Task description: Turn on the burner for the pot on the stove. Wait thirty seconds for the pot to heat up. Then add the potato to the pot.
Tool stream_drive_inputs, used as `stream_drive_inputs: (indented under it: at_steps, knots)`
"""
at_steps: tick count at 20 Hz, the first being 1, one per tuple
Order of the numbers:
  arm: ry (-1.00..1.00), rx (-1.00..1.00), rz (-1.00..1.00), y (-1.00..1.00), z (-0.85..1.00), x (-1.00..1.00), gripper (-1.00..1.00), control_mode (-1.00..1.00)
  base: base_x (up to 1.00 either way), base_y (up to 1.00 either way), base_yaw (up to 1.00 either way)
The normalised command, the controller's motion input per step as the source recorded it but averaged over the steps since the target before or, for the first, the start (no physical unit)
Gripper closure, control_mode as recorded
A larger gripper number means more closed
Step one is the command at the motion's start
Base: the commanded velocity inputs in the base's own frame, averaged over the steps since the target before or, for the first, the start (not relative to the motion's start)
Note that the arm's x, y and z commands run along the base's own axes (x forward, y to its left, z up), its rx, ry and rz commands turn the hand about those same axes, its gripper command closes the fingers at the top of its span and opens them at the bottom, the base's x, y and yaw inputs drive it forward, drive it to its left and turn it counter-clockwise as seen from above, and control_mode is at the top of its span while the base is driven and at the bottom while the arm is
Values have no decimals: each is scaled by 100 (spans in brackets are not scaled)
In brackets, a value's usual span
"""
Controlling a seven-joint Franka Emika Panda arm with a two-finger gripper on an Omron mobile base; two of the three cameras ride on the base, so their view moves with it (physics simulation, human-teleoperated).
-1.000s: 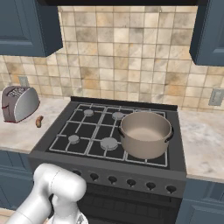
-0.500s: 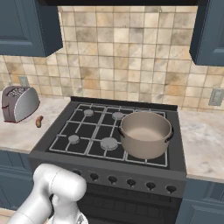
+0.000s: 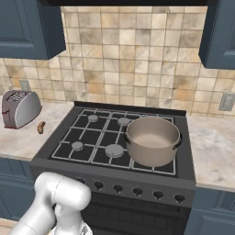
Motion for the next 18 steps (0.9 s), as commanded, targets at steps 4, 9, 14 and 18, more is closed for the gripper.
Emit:
stream_drive_inputs:
  at_steps: [4, 9, 14, 18]
  knots:
    - [-5, 0, 6, 0, -14, 47, -100, -100, 0, 0, 0]
    - [0, 0, 10, 0, -18, 40, -100, -100, 0, 0, 0]
    - [0, 0, 12, -1, -16, 38, -100, -100, 0, 0, 0]
    - [0, 0, 9, -2, -12, 34, -100, -100, 0, 0, 0]
